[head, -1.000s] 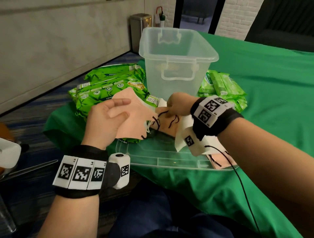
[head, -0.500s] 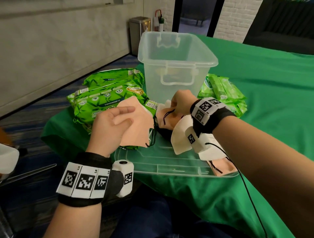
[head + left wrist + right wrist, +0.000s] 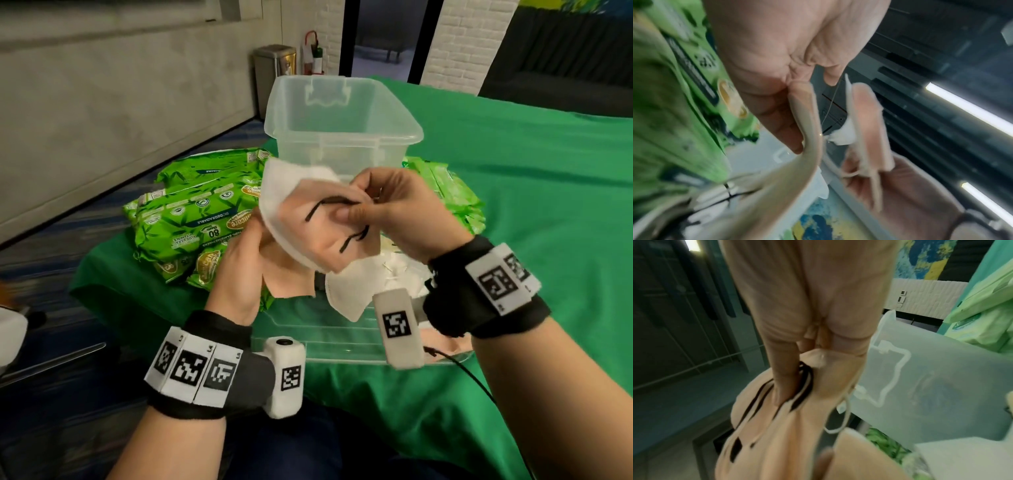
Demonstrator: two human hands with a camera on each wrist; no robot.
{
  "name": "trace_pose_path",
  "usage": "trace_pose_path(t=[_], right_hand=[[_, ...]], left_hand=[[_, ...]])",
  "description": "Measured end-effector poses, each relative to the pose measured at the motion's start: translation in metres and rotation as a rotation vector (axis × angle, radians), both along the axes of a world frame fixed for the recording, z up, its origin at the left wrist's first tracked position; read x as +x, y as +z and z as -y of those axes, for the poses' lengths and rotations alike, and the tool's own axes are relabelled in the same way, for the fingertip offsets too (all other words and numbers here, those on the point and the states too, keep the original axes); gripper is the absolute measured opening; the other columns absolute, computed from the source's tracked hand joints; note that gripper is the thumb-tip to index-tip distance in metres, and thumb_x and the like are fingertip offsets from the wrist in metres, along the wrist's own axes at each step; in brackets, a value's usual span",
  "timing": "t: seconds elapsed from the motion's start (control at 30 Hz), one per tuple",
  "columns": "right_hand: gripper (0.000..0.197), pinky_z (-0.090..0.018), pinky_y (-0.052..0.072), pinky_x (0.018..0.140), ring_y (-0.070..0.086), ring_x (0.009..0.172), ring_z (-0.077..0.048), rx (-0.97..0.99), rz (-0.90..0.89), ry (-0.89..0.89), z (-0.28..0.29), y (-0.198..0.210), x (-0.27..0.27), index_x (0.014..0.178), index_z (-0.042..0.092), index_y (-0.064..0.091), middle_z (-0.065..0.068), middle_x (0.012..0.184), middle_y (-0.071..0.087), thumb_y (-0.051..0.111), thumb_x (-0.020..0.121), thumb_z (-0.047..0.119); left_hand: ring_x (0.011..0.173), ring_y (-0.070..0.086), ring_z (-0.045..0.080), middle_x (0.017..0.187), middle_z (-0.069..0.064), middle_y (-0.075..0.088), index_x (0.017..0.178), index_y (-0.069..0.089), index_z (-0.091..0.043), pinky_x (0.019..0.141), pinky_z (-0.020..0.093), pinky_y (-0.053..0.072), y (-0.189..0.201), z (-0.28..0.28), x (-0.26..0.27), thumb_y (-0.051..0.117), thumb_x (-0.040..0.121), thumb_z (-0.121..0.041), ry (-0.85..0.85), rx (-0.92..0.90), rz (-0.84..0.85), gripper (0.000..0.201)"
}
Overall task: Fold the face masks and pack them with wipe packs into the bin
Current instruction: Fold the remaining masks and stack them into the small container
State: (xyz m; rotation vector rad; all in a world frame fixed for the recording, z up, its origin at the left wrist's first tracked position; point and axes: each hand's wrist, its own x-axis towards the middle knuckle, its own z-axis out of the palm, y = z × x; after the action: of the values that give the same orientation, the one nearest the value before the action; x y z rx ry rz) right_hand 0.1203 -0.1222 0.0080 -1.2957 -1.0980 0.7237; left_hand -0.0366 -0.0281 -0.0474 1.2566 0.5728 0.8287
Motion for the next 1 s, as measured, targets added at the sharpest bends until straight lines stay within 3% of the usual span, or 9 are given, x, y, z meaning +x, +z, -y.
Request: trace_pose_path(t=[0.13, 0.27, 0.37, 0.5, 0.6, 0.73, 0.8, 0.93, 1.0], right_hand=[[0.023, -0.018, 0.046, 0.051, 0.055, 0.051, -0.007, -0.188, 0.111, -0.015, 0.004, -0.018, -0.006, 0.065, 0.011, 0.058, 0.004, 0.058, 0.062, 0.072, 0.071, -0.005], [0.017, -0.022, 0.047, 0.057, 0.056, 0.060, -0.013, -0.258, 0.158, -0.057, 0.012, -0.020, -0.004, 0.068, 0.011, 0.060, -0.006, 0.069, 0.064, 0.075, 0.072, 0.004], [0.020, -0.033, 0.047, 0.070, 0.056, 0.073, -0.016, -0.204, 0.215, -0.149, 0.018, -0.022, -0.001, 0.067, 0.015, 0.060, -0.010, 0.080, 0.062, 0.079, 0.065, 0.014], [0.018, -0.023, 0.042, 0.058, 0.053, 0.060, -0.010, -0.120, 0.164, -0.284, 0.025, -0.019, 0.006, 0.074, 0.014, 0.058, -0.006, 0.070, 0.059, 0.069, 0.077, -0.001], [0.035, -0.021, 0.044, 0.053, 0.052, 0.062, -0.015, -0.036, 0.131, -0.279, 0.028, -0.012, 0.007, 0.092, 0.023, 0.058, -0.011, 0.073, 0.054, 0.064, 0.079, -0.008], [0.038, -0.019, 0.048, 0.061, 0.058, 0.070, -0.011, -0.009, 0.170, -0.174, 0.023, -0.009, -0.002, 0.094, 0.025, 0.061, -0.011, 0.083, 0.061, 0.061, 0.080, -0.011], [0.031, -0.015, 0.047, 0.066, 0.059, 0.075, -0.005, -0.051, 0.214, -0.129, 0.020, -0.010, -0.007, 0.089, 0.018, 0.064, -0.004, 0.088, 0.066, 0.059, 0.082, -0.012], [0.029, -0.016, 0.051, 0.074, 0.061, 0.077, 0.000, -0.117, 0.226, -0.069, 0.020, -0.012, -0.009, 0.087, 0.017, 0.066, 0.007, 0.088, 0.069, 0.062, 0.080, -0.010], [0.028, -0.024, 0.053, 0.080, 0.064, 0.080, -0.006, -0.111, 0.187, -0.029, 0.022, -0.012, -0.008, 0.087, 0.018, 0.067, 0.007, 0.087, 0.071, 0.065, 0.078, -0.008]], left_hand=[[0.108, 0.063, 0.027, 0.113, 0.016, 0.067, 0.113, 0.064, -0.008, 0.094, 0.040, 0.049, 0.004, 0.008, 0.006, 0.049, 0.088, -0.052, -0.085, -0.040, 0.093, 0.053], [0.085, 0.066, 0.025, 0.086, 0.010, 0.072, 0.093, 0.069, -0.010, 0.083, 0.041, 0.052, 0.006, 0.011, 0.008, 0.049, 0.094, -0.016, 0.024, 0.007, 0.012, 0.021], [0.090, 0.066, 0.024, 0.097, 0.012, 0.071, 0.101, 0.068, -0.011, 0.083, 0.042, 0.053, 0.006, 0.010, 0.007, 0.048, 0.095, -0.014, 0.031, 0.010, 0.003, 0.021], [0.086, 0.069, 0.018, 0.088, 0.000, 0.074, 0.098, 0.068, -0.021, 0.074, 0.044, 0.057, 0.005, 0.006, 0.003, 0.050, 0.094, -0.012, 0.053, 0.030, -0.010, 0.020], [0.083, 0.069, 0.013, 0.087, -0.009, 0.073, 0.103, 0.064, -0.027, 0.054, 0.034, 0.056, 0.006, 0.006, 0.002, 0.052, 0.092, -0.004, 0.014, 0.046, -0.027, 0.028], [0.087, 0.065, 0.013, 0.101, -0.006, 0.066, 0.120, 0.044, -0.039, 0.056, 0.036, 0.057, 0.003, 0.005, 0.004, 0.059, 0.084, 0.007, 0.079, 0.122, 0.011, 0.060], [0.081, 0.065, 0.011, 0.094, -0.005, 0.068, 0.115, 0.045, -0.041, 0.055, 0.035, 0.057, 0.003, 0.005, 0.005, 0.063, 0.080, 0.009, 0.077, 0.148, 0.034, 0.063], [0.076, 0.064, 0.009, 0.082, -0.010, 0.068, 0.083, 0.063, -0.025, 0.049, 0.029, 0.053, 0.004, 0.007, 0.004, 0.058, 0.085, 0.004, 0.070, 0.237, -0.093, 0.030], [0.087, 0.064, 0.017, 0.086, -0.005, 0.069, 0.075, 0.068, -0.026, 0.067, 0.037, 0.055, 0.004, 0.006, 0.004, 0.056, 0.086, -0.002, 0.099, 0.223, -0.112, 0.029]])
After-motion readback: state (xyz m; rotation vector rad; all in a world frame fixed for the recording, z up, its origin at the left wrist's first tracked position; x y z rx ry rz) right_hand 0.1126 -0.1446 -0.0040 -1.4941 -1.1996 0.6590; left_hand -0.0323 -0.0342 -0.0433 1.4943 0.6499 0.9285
